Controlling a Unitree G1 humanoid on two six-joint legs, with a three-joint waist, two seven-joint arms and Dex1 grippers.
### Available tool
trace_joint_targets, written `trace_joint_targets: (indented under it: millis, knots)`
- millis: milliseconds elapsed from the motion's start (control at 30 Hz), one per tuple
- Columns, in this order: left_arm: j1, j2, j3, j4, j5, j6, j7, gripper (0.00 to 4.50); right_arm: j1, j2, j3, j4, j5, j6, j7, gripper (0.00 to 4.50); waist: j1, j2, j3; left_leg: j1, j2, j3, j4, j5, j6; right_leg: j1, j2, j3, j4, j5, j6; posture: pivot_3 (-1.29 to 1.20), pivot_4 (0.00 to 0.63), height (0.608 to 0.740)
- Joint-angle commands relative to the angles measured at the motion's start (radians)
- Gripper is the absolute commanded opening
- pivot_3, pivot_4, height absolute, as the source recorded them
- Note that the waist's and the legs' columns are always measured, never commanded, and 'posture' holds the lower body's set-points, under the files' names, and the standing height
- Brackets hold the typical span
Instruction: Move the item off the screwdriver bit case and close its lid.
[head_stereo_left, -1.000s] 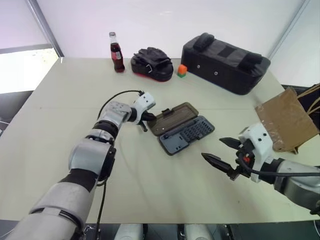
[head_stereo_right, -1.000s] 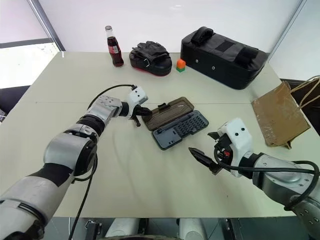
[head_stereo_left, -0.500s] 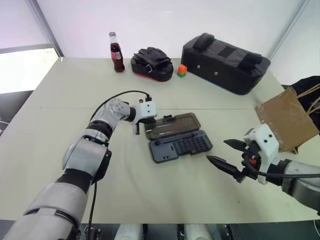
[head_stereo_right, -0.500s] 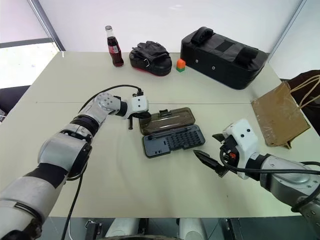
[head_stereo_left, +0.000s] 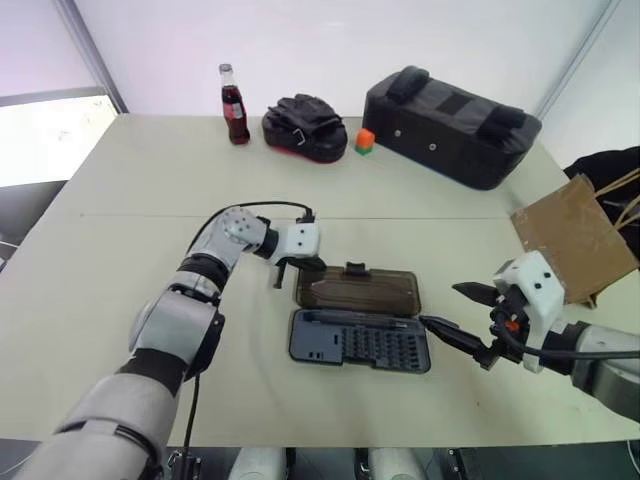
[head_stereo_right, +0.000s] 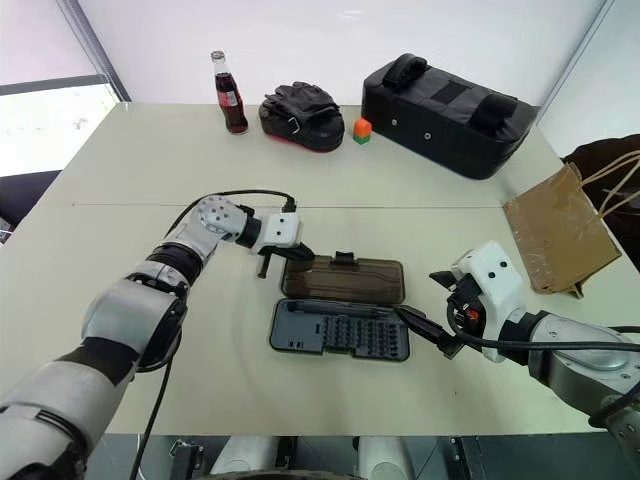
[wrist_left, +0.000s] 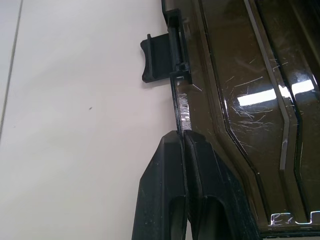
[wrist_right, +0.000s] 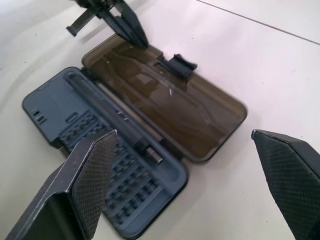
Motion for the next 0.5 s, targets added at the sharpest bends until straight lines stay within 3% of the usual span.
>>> trace_joint_targets:
  millis: [33, 500]
  knots:
    - [0.026, 0.015, -0.013, -0.029, -0.010, -0.015, -0.045, 0.03, -0.013, -0.003, -0.012, -0.003, -0.005, -0.017, 0.010, 4.50, 0.000, 0.000, 0.000, 0.000, 0.000, 0.000, 0.000, 0.000, 0.000, 0.000, 0.000, 0.000, 0.000, 0.000, 0.000, 0.00, 0.150, 0.740]
    - [0.059, 0.065, -0.012, -0.109, -0.049, 0.070, -0.068, 0.03, -0.050, -0.005, 0.010, 0.030, -0.031, -0.016, 0.041, 4.50, -0.003, 0.000, 0.000, 0.001, 0.001, 0.000, 0.000, 0.000, 0.000, 0.000, 0.001, 0.000, 0.001, 0.000, 0.000, 0.00, 0.150, 0.740]
